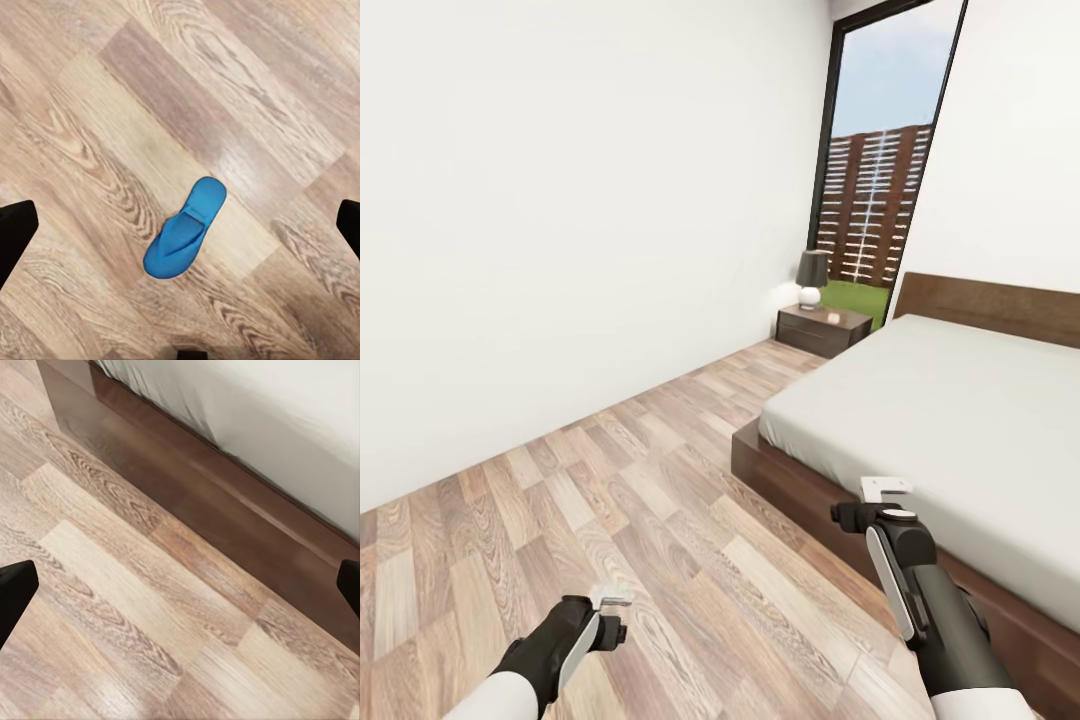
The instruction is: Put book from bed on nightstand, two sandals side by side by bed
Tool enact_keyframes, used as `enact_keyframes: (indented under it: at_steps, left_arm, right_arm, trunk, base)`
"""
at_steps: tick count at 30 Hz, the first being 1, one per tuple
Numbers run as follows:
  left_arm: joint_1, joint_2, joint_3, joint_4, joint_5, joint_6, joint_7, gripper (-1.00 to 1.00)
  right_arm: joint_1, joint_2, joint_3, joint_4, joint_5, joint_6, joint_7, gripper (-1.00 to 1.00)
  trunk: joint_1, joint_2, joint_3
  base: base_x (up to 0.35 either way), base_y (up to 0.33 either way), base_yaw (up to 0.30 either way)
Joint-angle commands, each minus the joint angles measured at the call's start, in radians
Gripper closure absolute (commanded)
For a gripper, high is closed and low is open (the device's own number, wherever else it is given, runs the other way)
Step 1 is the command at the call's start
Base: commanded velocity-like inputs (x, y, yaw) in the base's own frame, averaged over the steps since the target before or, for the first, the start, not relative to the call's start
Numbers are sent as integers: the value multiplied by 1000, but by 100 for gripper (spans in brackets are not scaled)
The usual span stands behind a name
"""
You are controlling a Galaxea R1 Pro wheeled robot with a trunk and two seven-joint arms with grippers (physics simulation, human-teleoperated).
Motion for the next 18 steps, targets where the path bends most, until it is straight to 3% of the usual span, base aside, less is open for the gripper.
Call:
enact_keyframes:
  at_steps: [1,7,18]
  left_arm:
    - [-1,5,-2,7,1,4,3,-100]
    - [0,64,9,65,8,-2,-9,-100]
    - [0,75,7,73,7,-10,-11,-100]
  right_arm:
    - [-1,0,0,-1,-1,5,-3,-100]
    - [-1,0,1,-1,-1,5,-1,-100]
    - [-1,0,2,1,1,5,0,-100]
  trunk:
    - [4,-8,-4]
    - [27,-50,-23]
    - [69,-127,-57]
  base:
    - [0,0,0]
    - [0,0,0]
    - [0,0,0]
